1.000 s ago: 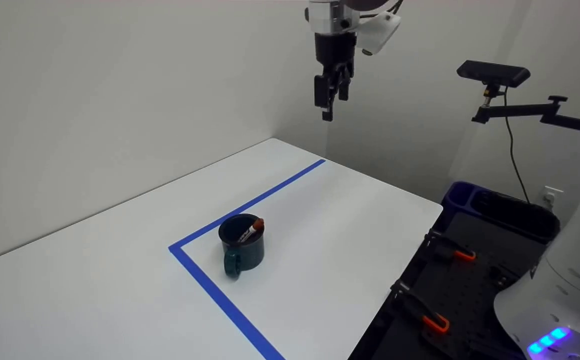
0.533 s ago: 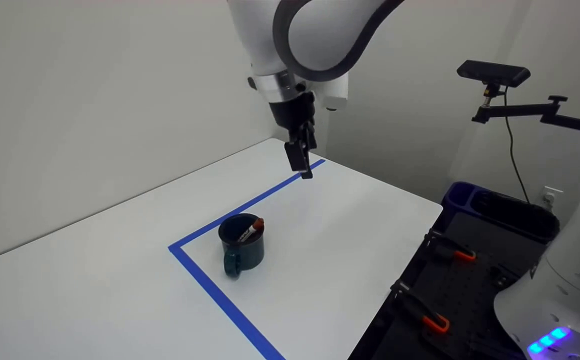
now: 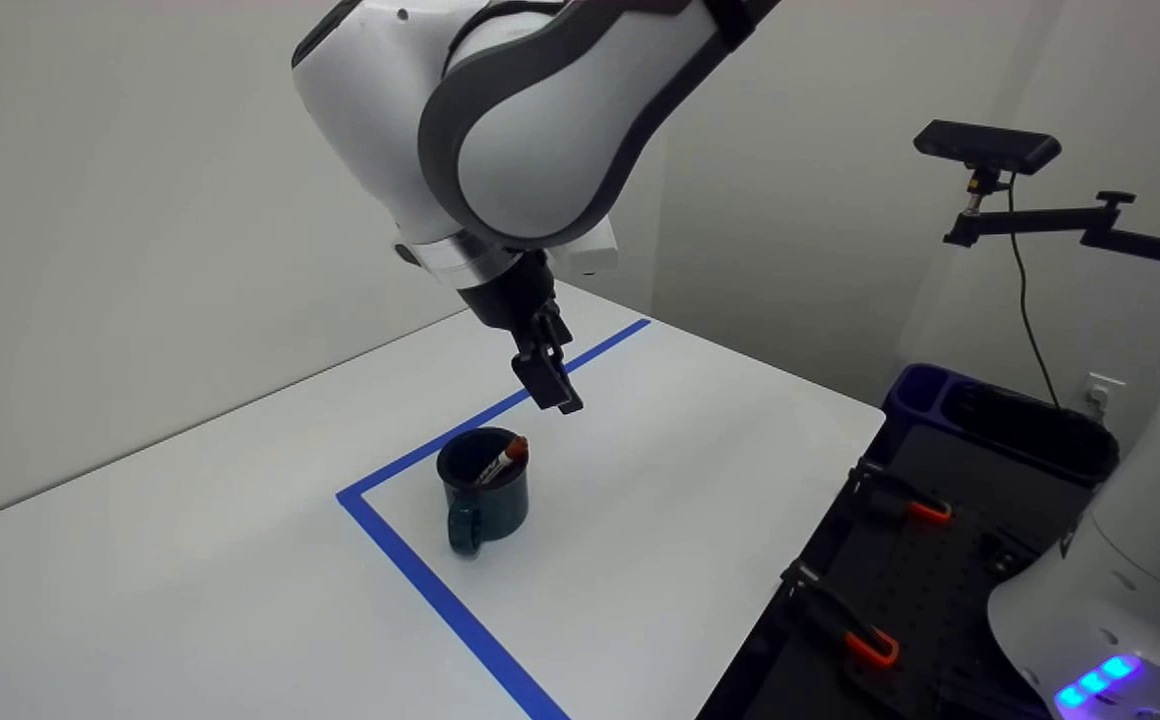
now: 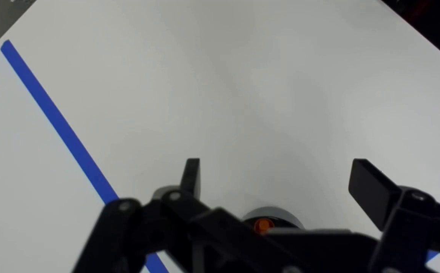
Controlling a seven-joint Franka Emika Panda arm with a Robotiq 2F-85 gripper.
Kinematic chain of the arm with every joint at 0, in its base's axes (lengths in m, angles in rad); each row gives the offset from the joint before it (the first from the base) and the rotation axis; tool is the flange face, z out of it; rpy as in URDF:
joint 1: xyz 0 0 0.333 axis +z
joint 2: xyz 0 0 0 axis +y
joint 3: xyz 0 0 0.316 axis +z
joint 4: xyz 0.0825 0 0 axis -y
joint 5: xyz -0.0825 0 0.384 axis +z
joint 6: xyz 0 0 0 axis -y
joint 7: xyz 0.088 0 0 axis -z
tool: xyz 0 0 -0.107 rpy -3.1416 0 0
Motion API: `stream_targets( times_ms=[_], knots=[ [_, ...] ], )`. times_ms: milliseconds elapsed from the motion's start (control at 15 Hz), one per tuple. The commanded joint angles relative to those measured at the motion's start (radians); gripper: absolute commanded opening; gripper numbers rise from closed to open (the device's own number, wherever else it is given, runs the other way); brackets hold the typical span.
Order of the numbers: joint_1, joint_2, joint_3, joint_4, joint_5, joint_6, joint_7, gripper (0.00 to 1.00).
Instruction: Take the marker out of the cup
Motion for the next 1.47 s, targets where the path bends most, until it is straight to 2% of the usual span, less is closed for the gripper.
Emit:
stream_targets(
  times_ms=[0, 600, 1200, 1400],
  knots=[
    [0.013, 0.086, -0.004, 0.079, -0.039, 0.026, -0.073, 1.0],
    [-0.02, 0.216, 0.003, 0.146, 0.051, 0.186, -0.254, 1.0],
    [-0.014, 0.268, -0.013, 0.154, 0.063, 0.239, -0.247, 0.98],
    [-0.015, 0.286, -0.019, 0.158, 0.063, 0.253, -0.246, 0.84]
  ],
)
